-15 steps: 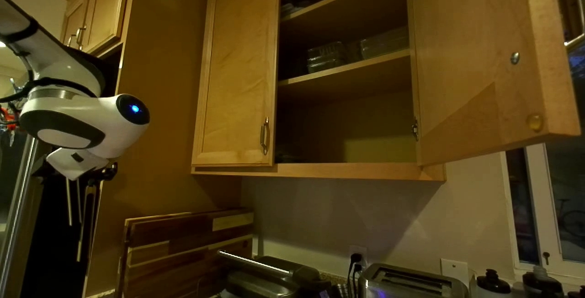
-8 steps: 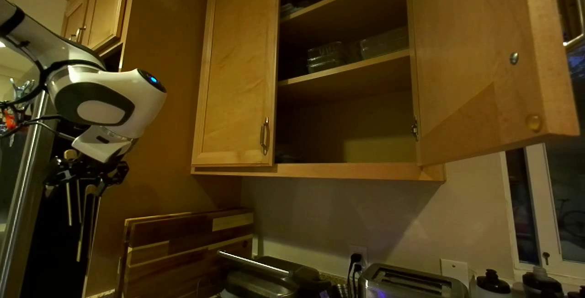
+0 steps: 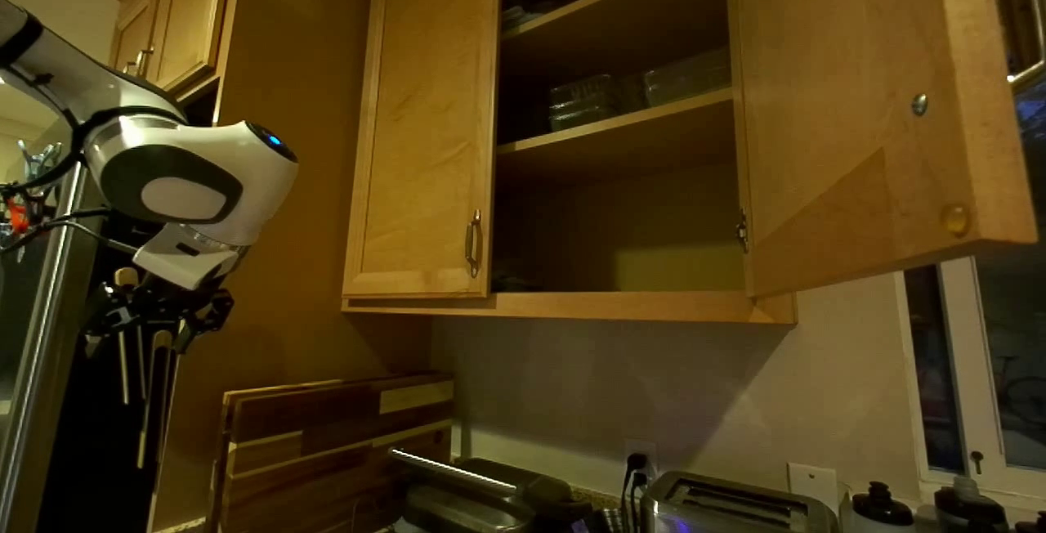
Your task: Remove the wooden tongs from the cabinet on top of the toaster, put them on the fridge and close the cabinet
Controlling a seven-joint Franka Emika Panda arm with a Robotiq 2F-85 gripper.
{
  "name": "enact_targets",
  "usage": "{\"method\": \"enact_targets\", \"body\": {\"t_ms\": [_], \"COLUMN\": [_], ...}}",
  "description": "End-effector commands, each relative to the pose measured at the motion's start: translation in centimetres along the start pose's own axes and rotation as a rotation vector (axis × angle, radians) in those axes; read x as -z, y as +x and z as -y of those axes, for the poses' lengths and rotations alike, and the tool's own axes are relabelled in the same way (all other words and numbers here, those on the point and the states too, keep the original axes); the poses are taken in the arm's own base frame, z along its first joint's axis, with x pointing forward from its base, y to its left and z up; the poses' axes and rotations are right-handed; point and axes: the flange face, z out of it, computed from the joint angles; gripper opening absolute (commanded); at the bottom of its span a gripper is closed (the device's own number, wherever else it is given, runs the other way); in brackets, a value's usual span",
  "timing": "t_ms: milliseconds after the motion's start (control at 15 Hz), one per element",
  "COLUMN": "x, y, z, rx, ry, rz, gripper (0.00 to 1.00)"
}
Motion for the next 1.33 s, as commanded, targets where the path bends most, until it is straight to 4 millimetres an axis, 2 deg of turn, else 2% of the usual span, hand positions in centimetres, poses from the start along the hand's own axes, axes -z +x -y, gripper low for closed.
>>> {"method": "enact_targets", "body": {"t_ms": [0,267,600,933,1267], "x": [2.3,6.7,11.4,13.1,14.2], "y": [2.5,6.8,11.4,13.1,14.1], "z": [1.5,4.3,6.9,7.8,7.0], "rx": [0.054,0.107,0.204,0.306,0.52], "ry": [0.018,0.066,0.026,-0.025,-0.166], "rz": [-0.115,-0.267,-0.409,-0.487,-0.599], "gripper": [1.0,1.0,1.0,1.0,1.0]}}
